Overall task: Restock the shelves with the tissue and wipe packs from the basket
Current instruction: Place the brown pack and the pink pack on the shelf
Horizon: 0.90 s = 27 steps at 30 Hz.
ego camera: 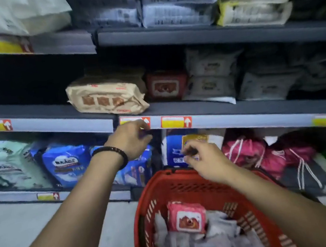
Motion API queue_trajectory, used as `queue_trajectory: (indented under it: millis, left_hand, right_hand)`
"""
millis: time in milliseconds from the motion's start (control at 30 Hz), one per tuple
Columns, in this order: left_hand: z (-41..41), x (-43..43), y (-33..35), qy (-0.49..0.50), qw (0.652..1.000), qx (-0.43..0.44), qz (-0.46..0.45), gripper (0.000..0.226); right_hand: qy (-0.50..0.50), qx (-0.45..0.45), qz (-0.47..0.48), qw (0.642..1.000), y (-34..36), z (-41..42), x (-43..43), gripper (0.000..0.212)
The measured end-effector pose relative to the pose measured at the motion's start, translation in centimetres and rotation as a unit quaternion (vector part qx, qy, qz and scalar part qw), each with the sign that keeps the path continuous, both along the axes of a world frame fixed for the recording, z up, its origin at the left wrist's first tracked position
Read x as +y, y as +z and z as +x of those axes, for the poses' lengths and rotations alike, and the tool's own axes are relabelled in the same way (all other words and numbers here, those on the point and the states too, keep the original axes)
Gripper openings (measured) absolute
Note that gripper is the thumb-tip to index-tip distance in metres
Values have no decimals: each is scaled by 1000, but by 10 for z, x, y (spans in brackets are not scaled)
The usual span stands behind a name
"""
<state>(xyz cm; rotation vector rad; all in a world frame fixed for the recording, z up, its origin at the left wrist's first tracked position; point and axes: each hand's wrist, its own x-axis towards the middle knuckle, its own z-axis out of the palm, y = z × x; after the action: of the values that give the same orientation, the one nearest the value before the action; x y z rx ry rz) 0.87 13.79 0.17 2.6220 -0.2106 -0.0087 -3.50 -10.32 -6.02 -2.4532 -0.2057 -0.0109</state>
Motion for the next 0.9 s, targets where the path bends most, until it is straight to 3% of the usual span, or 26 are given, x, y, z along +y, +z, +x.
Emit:
queue_trajectory:
  millis: [100, 200, 400, 467, 567, 733, 900]
  left_hand:
    - [-33, -34, -1, -134, 978, 130, 96, 34]
    - [-62, -62, -20, -220, 930, 206, 212, 43]
    - [-74, -83, -96, -261, 835, 346, 339, 42]
    - [-64, -87, -108, -242, 847, 337, 331, 41]
    - [-48, -94, -113, -243, 879, 276, 303, 42]
    - [-34, -99, -127, -251, 865, 306, 308, 48]
    - [-28, -107, -127, -258, 857, 329, 301, 51]
  right_hand:
    - [-23, 87, 3, 996, -51, -37, -32, 20]
    - [-85, 192, -20, 978, -109, -64, -52, 27]
    - [-113, 353, -4, 929, -180, -84, -53, 33]
    - [-152, 352, 32, 923, -195, -80, -52, 21]
    - [-202, 362, 90, 906, -226, -68, -51, 55]
    - [-216, 409, 214, 861, -261, -52, -55, 50]
    - [-200, 406, 309, 836, -300, -36, -63, 85]
